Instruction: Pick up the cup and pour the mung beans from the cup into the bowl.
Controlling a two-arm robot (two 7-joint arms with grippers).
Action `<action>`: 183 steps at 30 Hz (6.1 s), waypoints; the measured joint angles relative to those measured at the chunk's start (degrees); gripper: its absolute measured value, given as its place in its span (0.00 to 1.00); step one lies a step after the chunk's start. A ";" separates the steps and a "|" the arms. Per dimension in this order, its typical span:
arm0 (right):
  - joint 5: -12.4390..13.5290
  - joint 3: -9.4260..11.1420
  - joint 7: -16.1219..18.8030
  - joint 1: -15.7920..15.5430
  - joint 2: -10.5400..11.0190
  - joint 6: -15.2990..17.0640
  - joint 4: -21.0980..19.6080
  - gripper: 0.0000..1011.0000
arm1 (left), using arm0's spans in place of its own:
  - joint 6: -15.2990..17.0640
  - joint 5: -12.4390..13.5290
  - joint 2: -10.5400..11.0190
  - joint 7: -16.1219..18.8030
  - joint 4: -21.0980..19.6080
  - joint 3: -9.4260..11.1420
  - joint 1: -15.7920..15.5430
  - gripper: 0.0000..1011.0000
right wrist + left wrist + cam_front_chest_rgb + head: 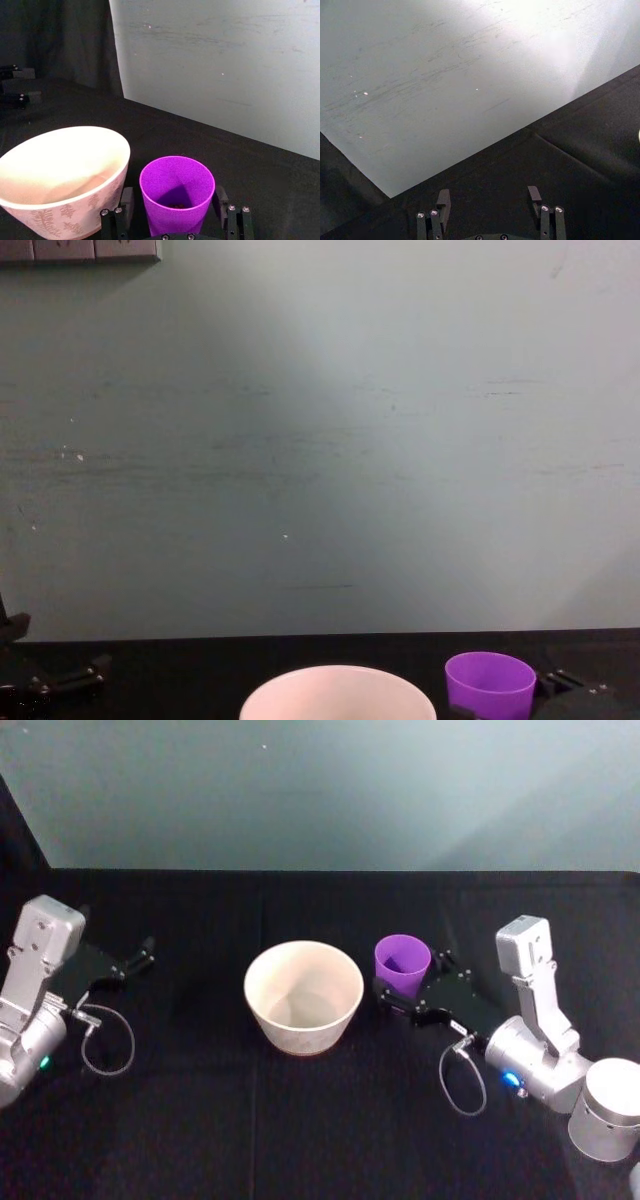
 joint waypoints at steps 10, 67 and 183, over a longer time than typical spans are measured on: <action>-0.71 0.74 1.60 1.28 -1.73 -0.04 2.46 0.99 | 0.00 0.00 0.00 0.00 0.00 0.00 0.00 0.99; -0.16 6.82 -0.55 -1.99 0.22 13.45 -16.56 0.71 | 0.00 0.00 0.00 0.00 0.00 0.00 0.00 0.99; -0.22 6.85 -0.55 -2.00 0.23 13.41 -16.57 0.71 | 0.00 0.00 0.00 0.00 0.00 0.00 0.00 0.99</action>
